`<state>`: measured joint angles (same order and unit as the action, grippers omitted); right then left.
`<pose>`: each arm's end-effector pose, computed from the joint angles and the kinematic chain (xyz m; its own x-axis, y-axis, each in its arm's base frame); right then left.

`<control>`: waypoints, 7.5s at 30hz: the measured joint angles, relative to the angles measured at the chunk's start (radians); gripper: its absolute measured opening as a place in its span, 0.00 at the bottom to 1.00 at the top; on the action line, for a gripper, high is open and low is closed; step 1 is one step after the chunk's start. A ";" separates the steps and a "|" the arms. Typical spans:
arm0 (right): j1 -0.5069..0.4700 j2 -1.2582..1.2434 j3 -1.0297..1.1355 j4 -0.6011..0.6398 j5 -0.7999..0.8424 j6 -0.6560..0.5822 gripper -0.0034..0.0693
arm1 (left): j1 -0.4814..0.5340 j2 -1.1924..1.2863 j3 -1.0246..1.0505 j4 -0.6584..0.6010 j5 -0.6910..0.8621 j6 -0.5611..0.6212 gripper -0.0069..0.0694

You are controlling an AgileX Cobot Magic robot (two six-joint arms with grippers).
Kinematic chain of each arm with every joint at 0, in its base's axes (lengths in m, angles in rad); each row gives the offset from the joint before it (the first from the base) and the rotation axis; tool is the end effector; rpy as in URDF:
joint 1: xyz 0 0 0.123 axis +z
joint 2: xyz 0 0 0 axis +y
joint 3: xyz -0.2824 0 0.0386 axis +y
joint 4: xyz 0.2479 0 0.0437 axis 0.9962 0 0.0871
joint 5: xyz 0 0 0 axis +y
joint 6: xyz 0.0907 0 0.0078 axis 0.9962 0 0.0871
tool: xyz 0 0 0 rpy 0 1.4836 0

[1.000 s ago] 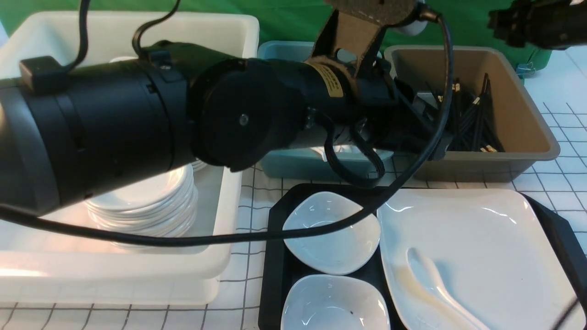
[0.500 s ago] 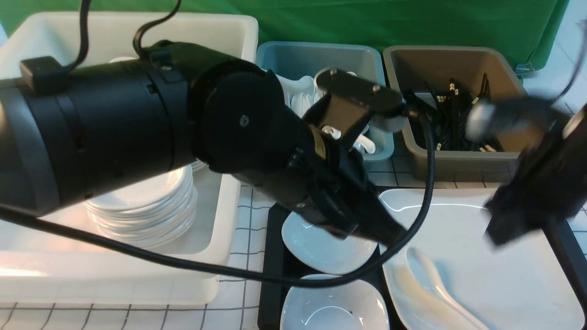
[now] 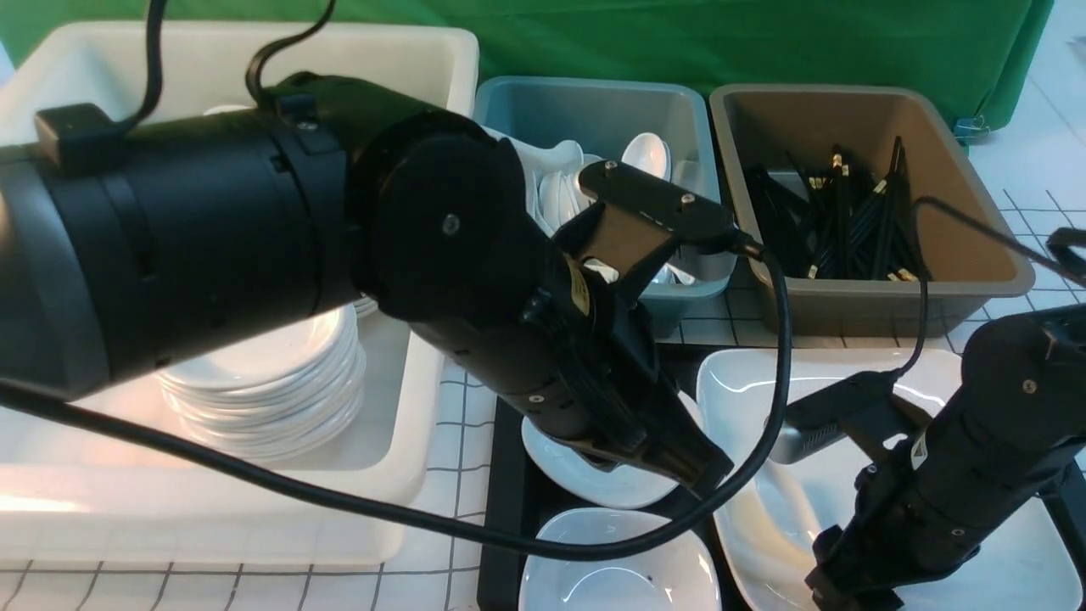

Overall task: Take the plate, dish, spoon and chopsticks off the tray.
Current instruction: Use the right arm to grab a soup spoon from the plate, then use the right arm to put the soup spoon into the small storage box in the middle, then use the left arm to grab a small plate from the dinner plate, then use the left arm to put the small plate into the large storage box on the left, then use the left arm to grab a small plate from the dinner plate, then use the left arm to put the small plate into the large storage box on the left

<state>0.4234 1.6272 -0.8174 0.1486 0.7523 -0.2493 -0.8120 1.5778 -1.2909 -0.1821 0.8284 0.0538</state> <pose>0.2388 0.1177 0.1633 -0.8396 -0.5311 -0.1143 -0.5409 0.8367 0.0855 0.2236 -0.2535 0.3000 -0.6385 0.5726 -0.5143 0.7243 0.6729 -0.1501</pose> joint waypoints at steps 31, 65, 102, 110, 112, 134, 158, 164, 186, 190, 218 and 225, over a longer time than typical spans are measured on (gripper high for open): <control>0.000 0.481 -1.229 0.107 0.067 0.049 0.40 | 0.335 -0.141 0.000 -0.020 -0.182 -0.054 0.09; 0.003 -0.496 -0.378 0.011 0.359 0.036 0.06 | 0.030 0.286 0.000 0.110 0.135 -0.045 0.59; 0.003 -0.761 -0.275 0.059 0.368 -0.013 0.06 | 0.042 0.266 -0.153 0.132 0.290 -0.054 0.13; 0.003 -0.761 -0.275 0.062 0.345 -0.014 0.07 | 0.162 0.034 -0.246 -0.014 0.307 0.043 0.11; 0.003 -0.761 -0.275 0.083 0.316 -0.047 0.07 | 0.240 -0.020 -0.248 -0.024 0.309 0.056 0.11; 0.297 -0.305 -0.602 0.347 0.226 -0.348 0.07 | 1.070 -0.148 0.219 -0.418 -0.009 0.309 0.12; 0.272 -0.355 -0.654 -0.211 0.359 0.003 0.07 | 0.810 -0.322 0.052 -0.415 0.084 0.338 0.29; 0.114 -0.371 -0.618 -0.213 0.447 0.013 0.07 | 0.351 -0.272 0.053 -0.273 0.018 0.360 0.09; -0.025 -0.712 -0.185 0.108 0.406 0.002 0.07 | -0.108 0.313 0.060 0.424 -0.267 0.146 0.80; -0.025 -0.731 -0.185 0.110 0.406 -0.002 0.07 | -0.088 0.370 0.060 0.500 -0.280 0.072 0.82; -0.026 -0.731 -0.185 0.201 0.292 -0.051 0.07 | -0.057 -0.030 -0.170 0.468 -0.005 -0.157 0.11; 0.018 -0.643 -0.315 0.350 0.248 -0.168 0.07 | 0.160 -0.161 -0.184 0.567 0.196 -0.276 0.11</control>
<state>0.4409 0.9845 -1.1322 0.4983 1.0000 -0.4174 -0.6523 1.4169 -1.4753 0.3852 1.0245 -0.2218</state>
